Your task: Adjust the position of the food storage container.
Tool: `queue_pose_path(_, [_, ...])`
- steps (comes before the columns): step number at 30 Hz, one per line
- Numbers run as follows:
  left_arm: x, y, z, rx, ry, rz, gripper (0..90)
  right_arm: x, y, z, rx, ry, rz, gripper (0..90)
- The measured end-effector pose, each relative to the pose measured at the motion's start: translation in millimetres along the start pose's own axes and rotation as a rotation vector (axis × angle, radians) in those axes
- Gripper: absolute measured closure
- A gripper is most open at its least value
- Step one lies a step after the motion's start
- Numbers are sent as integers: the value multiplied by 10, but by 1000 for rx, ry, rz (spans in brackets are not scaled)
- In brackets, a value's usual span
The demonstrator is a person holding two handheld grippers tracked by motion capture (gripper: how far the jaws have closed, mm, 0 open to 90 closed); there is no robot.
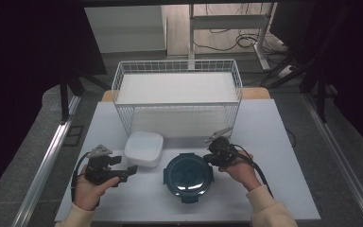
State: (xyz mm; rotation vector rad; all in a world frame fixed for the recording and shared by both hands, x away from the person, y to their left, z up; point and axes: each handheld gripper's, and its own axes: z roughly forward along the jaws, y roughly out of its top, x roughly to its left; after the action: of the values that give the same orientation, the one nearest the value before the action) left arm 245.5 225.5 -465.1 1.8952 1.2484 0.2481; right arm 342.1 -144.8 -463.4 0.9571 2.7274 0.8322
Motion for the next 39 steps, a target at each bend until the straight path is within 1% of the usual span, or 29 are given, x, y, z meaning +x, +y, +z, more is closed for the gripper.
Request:
queue_pose_path(6, [-3,-2,6,2,0,-2,208,37,3,15,-5,17,-4,899])
queue_pose_path(9, [1,-3,5,1,1,-3,208,27,4,16,-2,26,-6,898])
queue_pose_path(10, [4,-4,1,0,2,-2,208,22,3,10,-10,25,-5,898])
queue_pose_path(11, [4,-4,-5,-1,1,-1,208,16,0,-10,-30,4,1,898])
queue_pose_path(12, [4,-4,-5,-1,1,-1,208,16,0,-10,-30,4,1,898])
queue_pose_path(13, [4,-3,-17,-6,2,-3,208,-3,-11,-85,-84,3,36,898])
queue_pose_path(14, [3,-2,-21,-8,0,-6,208,-8,-24,-131,-105,0,48,897])
queue_pose_path(16, [-1,0,-27,-12,-2,-9,208,-13,-63,-218,-127,-7,68,897])
queue_pose_path(20, [-17,4,-30,-12,-5,-7,208,4,-188,-347,-156,10,88,881])
queue_pose_path(22, [-28,5,-30,-13,-7,-6,207,9,-271,-388,-173,14,106,784])
queue_pose_path(23, [-28,5,-30,-13,-7,-6,206,9,-271,-388,-173,14,106,784])
queue_pose_path(24, [-31,7,-33,-12,-6,-2,207,7,-363,-420,-187,14,132,623])
queue_pose_path(25, [-34,7,-39,-14,-8,-4,207,4,-411,-429,-203,11,150,548])
queue_pose_path(27, [-38,8,-41,-17,-13,-6,206,-4,-508,-451,-231,16,187,455])
queue_pose_path(29, [-47,8,-41,-17,-19,-7,206,-17,-581,-468,-232,33,213,370])
queue_pose_path(31, [-60,9,-41,-17,-21,-6,204,-25,-653,-491,-246,29,229,318])
queue_pose_path(33, [-75,12,-40,-20,-26,-8,202,-32,-722,-503,-248,40,245,283])
queue_pose_path(36, [-90,15,-40,-24,-37,-16,198,-49,-811,-517,-244,47,268,252])
queue_pose_path(39, [-99,15,-36,-25,-41,-22,193,-63,-862,-506,-245,68,285,235])
